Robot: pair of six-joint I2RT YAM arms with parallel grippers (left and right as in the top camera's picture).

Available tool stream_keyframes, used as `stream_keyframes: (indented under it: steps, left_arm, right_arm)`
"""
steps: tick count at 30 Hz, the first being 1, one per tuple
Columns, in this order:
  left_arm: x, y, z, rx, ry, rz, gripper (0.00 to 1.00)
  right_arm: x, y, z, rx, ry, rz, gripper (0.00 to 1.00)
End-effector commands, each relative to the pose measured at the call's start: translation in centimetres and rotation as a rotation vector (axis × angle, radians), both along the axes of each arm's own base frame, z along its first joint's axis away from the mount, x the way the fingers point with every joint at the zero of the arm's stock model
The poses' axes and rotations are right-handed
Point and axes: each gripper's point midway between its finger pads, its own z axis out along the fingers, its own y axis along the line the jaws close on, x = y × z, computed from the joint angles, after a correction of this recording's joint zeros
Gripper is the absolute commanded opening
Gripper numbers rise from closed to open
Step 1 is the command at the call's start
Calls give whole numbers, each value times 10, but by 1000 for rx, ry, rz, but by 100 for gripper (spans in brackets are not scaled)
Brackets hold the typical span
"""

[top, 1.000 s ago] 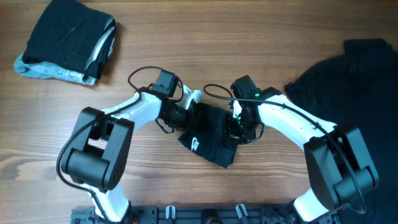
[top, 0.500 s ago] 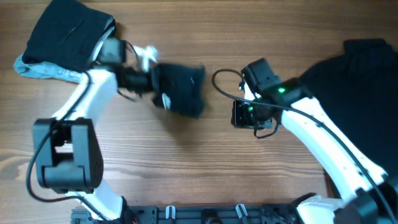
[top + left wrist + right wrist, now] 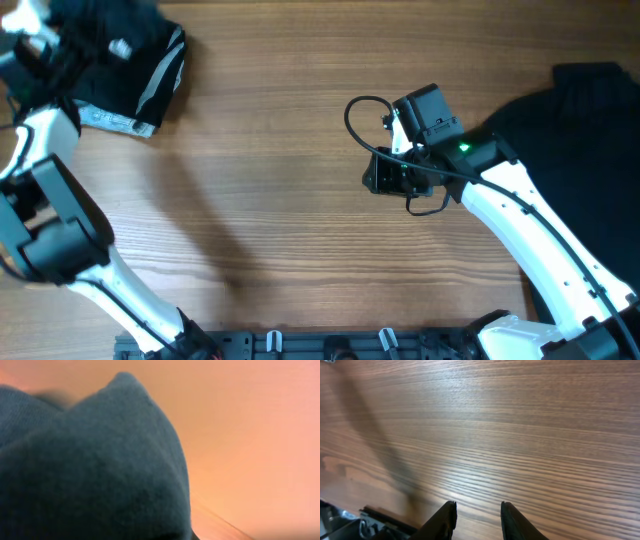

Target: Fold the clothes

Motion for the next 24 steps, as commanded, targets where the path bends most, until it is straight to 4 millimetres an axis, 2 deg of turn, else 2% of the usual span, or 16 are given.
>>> stream_keyframes:
  steps: [1,3,4,6,9,12,13,14,16,17,18,19,20,21,22,24]
  left_arm:
    - [-18,50,-63,-133,143,113,27]
    - [-30,70,-58,-148,129,122,91]
    - [-37,74,-48,-164,104,83,100]
    - [-51,79,-20,-219,60,22,100]
    - [-86,91,56,-186,-53,-42,100]
    - [-113,75,123,-128,-118,-88,100]
    - [-123,57,145,-95,-145,-143,100]
    - [-136,26,172,-43,-178,-236,100]
    - [-152,-26,200,33,-205,-343,99]
    - [-160,-55,210,95,-214,-376,99]
    - [-165,-73,213,141,-195,-367,100]
    - [-174,-101,208,248,-114,-308,99]
    - [-187,-124,197,372,1,-242,100]
    - [-196,-137,189,442,78,-200,100]
    - [-221,-167,178,562,194,-167,100]
    - [-254,-211,167,663,266,-232,100]
  right_arm:
    - [-2,10,13,70,9,2,34]
    - [-4,13,14,91,19,11,34]
    - [-5,15,15,100,24,15,34]
    - [-7,17,16,113,28,21,34]
    - [-8,17,17,115,29,31,33]
    - [-6,18,20,119,-1,55,31]
    - [-2,19,23,120,-28,66,30]
    - [7,16,31,104,-97,61,30]
    - [21,14,56,95,-225,73,33]
    - [28,13,77,95,-311,90,35]
    - [32,10,92,84,-368,88,36]
    - [37,5,118,71,-454,77,38]
    - [39,-1,142,60,-534,66,41]
    - [39,-8,158,50,-581,44,45]
    - [36,-17,187,41,-669,27,46]
    - [29,-26,210,45,-739,3,49]
